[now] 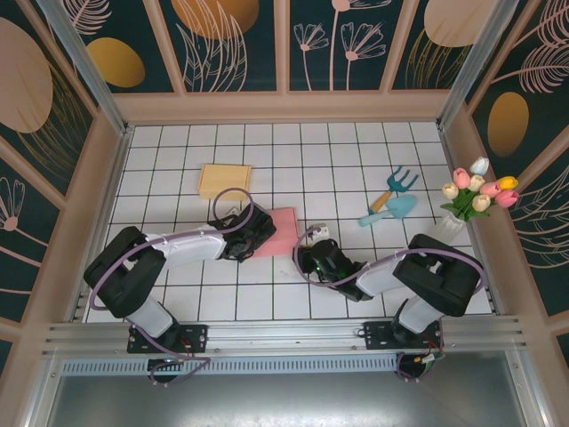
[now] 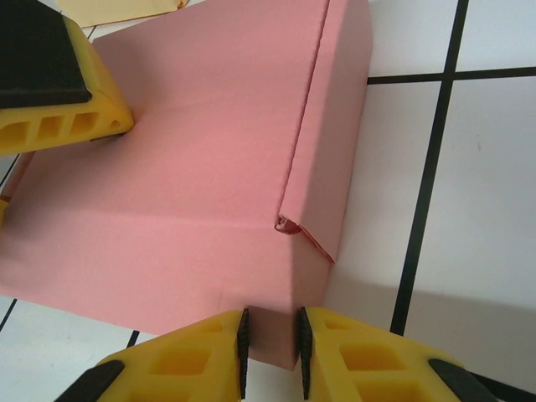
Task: Fold the paper box
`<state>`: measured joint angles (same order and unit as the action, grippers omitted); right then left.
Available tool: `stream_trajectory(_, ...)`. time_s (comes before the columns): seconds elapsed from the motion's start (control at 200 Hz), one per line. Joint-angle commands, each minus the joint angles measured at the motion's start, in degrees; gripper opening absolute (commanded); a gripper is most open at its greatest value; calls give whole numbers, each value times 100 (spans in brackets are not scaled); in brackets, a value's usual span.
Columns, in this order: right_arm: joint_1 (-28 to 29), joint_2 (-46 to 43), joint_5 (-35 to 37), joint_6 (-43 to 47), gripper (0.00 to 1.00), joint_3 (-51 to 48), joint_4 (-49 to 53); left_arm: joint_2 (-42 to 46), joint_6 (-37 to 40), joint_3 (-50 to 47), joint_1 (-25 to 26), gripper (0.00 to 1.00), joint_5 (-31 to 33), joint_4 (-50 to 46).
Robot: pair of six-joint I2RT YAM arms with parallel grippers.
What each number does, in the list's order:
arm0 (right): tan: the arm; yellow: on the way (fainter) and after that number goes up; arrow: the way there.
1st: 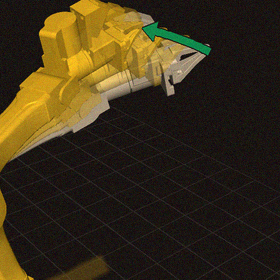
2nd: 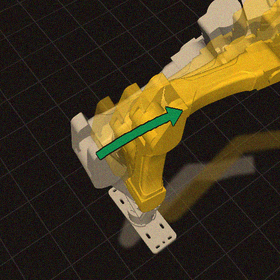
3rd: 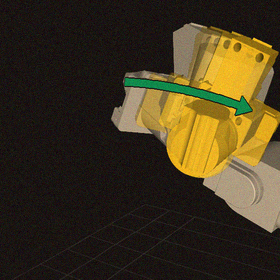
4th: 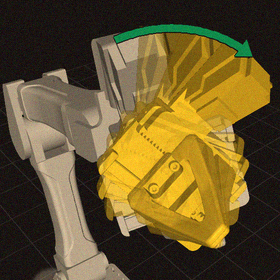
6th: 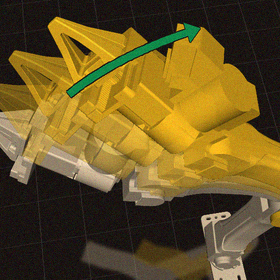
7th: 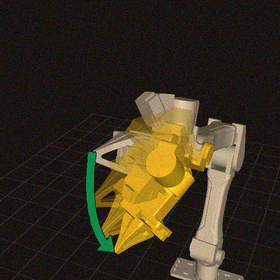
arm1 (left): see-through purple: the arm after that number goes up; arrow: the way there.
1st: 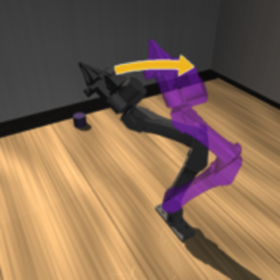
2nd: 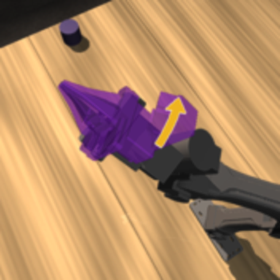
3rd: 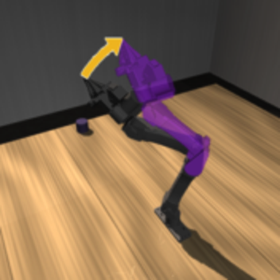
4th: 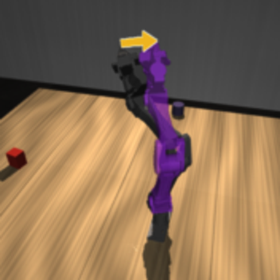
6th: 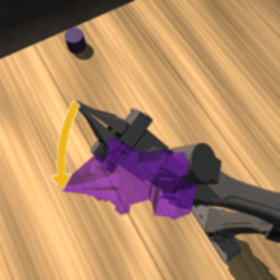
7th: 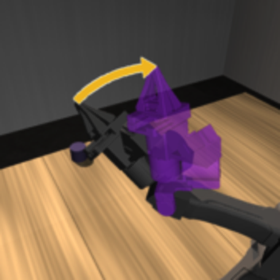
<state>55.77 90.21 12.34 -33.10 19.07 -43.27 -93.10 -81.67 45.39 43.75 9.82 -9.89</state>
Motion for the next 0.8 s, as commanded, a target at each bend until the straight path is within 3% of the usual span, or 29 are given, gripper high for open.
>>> stream_trajectory(0.0,-109,257,21,174,26,149,-130,-883,365,-435,-133,89,-185,-704)
stream_trajectory(0.315,-167,625,358,488,30,449,119,-901,432,-354,-139,89,-176,-740)
stream_trajectory(0.57,-183,-269,-20,326,39,259,335,-801,381,-339,-158,89,-43,-873)
stream_trajectory(0.796,1,-955,99,105,35,198,964,-844,362,-298,-167,89,-51,-901)
